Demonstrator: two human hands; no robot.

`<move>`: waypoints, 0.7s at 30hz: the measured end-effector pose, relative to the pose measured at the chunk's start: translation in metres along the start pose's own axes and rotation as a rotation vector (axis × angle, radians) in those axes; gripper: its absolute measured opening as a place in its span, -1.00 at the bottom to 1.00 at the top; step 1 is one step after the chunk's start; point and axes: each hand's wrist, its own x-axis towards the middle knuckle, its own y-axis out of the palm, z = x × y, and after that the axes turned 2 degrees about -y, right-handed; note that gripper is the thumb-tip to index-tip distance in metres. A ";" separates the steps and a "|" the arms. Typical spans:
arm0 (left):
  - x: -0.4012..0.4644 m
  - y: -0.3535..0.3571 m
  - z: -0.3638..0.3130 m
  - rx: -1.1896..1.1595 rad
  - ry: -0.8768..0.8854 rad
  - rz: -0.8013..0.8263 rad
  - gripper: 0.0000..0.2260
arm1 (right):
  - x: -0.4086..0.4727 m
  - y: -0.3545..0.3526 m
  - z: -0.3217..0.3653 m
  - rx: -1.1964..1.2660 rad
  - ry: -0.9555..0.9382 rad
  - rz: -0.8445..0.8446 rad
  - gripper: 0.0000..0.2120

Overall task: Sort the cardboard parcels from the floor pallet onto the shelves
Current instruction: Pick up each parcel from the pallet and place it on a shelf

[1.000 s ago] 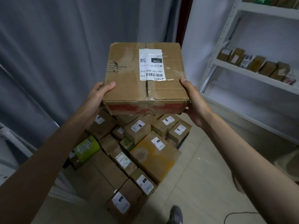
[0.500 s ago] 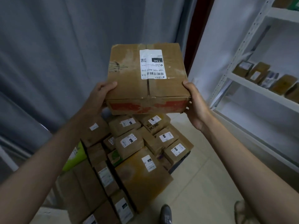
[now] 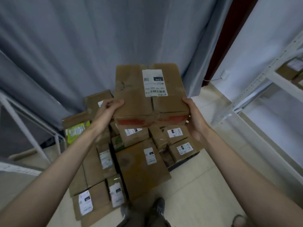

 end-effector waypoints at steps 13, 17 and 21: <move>-0.006 0.011 0.160 0.007 -0.369 -0.072 -0.66 | 0.038 -0.004 -0.137 -0.234 0.338 -0.032 -0.55; 0.002 0.018 0.205 0.025 -0.449 -0.063 -0.54 | 0.051 -0.015 -0.182 -0.230 0.403 0.009 -0.45; 0.012 0.025 0.257 0.053 -0.547 -0.078 -0.60 | 0.073 -0.027 -0.232 -0.300 0.500 0.062 -0.42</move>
